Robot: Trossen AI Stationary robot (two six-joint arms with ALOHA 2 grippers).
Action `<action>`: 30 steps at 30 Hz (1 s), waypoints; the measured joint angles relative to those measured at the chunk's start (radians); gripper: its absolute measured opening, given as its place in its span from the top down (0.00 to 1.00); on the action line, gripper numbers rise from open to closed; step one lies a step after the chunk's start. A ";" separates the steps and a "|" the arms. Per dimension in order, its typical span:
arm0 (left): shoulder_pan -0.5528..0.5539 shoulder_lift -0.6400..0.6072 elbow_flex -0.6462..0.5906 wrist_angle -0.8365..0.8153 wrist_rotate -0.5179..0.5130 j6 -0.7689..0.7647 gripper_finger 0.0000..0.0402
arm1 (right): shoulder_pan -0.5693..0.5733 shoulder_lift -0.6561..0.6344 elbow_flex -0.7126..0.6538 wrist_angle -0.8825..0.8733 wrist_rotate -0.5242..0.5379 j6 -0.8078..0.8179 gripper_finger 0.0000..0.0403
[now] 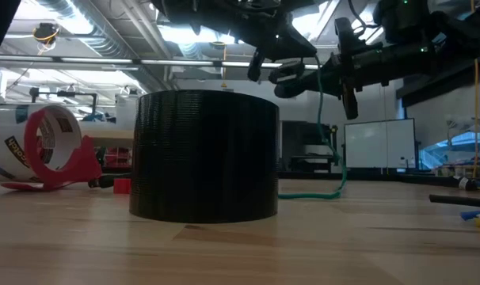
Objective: Coil cords
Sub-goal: Coil the green wire onto the spool
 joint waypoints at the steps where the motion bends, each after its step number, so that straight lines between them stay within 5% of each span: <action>1: 0.001 -0.001 0.000 0.000 0.001 0.001 1.00 | 0.000 0.000 0.000 -0.001 0.001 0.000 1.00; 20: 0.002 -0.168 0.000 -0.304 0.037 0.077 1.00 | 0.000 0.000 0.001 0.024 -0.024 0.000 1.00; 30: -0.021 -0.175 0.000 -0.323 0.057 0.078 1.00 | 0.000 0.000 0.000 0.025 -0.032 0.000 1.00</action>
